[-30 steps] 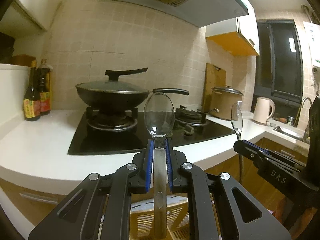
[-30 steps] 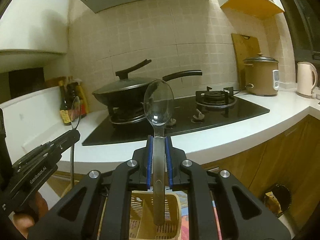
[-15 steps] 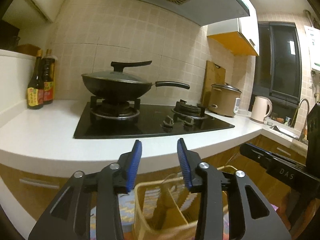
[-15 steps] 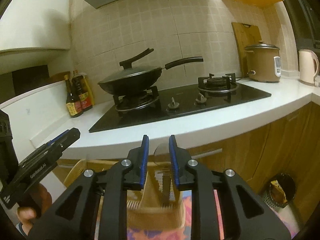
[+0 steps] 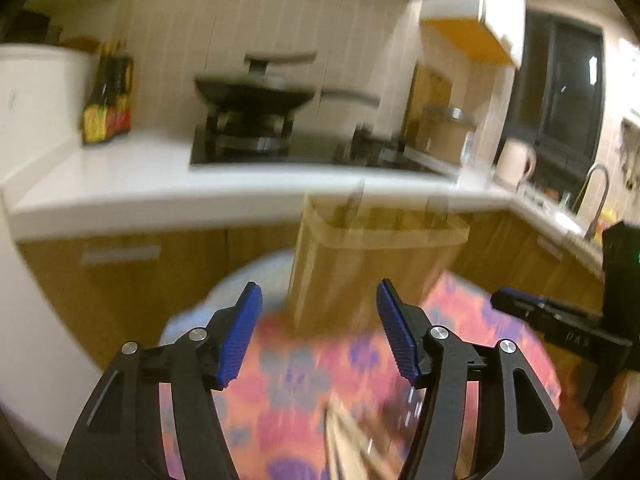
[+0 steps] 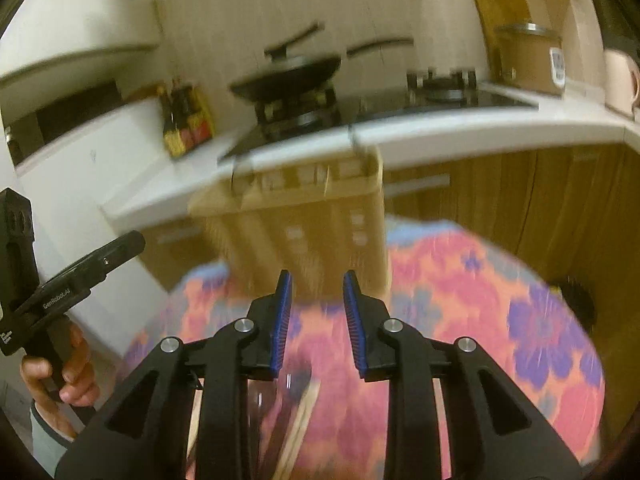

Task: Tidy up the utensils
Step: 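Move both open tools back down to the utensils on the table, then grasp a wooden chopstick with the left tool while the right tool grasps a chopstick pair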

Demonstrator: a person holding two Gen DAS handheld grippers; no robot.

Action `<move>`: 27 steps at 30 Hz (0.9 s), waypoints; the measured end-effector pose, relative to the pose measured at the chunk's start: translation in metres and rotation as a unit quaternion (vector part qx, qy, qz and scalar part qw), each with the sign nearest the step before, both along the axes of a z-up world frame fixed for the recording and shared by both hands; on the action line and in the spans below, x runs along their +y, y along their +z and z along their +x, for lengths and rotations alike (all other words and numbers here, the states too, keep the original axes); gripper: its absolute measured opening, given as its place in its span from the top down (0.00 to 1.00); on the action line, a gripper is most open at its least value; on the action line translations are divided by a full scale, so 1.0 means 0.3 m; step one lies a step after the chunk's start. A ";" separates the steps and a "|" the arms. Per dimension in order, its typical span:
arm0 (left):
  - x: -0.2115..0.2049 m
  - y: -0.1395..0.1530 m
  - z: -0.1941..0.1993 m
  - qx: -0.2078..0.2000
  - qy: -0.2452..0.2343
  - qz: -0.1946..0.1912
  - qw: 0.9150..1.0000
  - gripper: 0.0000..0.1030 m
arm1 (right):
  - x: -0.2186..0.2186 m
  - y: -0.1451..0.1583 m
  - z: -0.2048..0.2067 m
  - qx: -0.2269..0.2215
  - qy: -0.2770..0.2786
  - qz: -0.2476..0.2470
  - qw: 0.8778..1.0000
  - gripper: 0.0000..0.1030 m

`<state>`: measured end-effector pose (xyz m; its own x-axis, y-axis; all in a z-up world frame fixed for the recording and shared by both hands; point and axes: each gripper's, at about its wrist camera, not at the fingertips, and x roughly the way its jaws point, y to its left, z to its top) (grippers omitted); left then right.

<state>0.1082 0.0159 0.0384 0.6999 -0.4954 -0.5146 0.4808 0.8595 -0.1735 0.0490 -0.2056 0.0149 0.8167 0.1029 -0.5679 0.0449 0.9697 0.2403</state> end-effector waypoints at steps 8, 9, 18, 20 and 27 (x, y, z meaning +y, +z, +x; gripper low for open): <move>0.015 -0.215 -0.066 0.116 -0.021 0.084 0.989 0.46 | 0.089 -0.184 -0.046 0.137 0.027 0.016 0.990 0.77; 0.014 -0.239 -0.076 0.126 -0.027 0.094 0.987 0.47 | 0.101 -0.203 -0.049 0.148 0.031 0.016 0.988 0.77; -0.026 -0.339 -0.140 0.149 -0.062 0.165 0.973 0.56 | 0.151 -0.301 -0.041 0.210 0.035 -0.005 0.977 0.78; -0.027 -0.335 -0.145 0.143 -0.064 0.171 0.973 0.58 | 0.158 -0.303 -0.039 0.209 0.034 -0.012 0.977 0.79; -0.015 -0.336 -0.146 0.144 -0.062 0.184 0.970 0.70 | 0.177 -0.306 -0.036 0.217 0.033 -0.040 0.975 0.80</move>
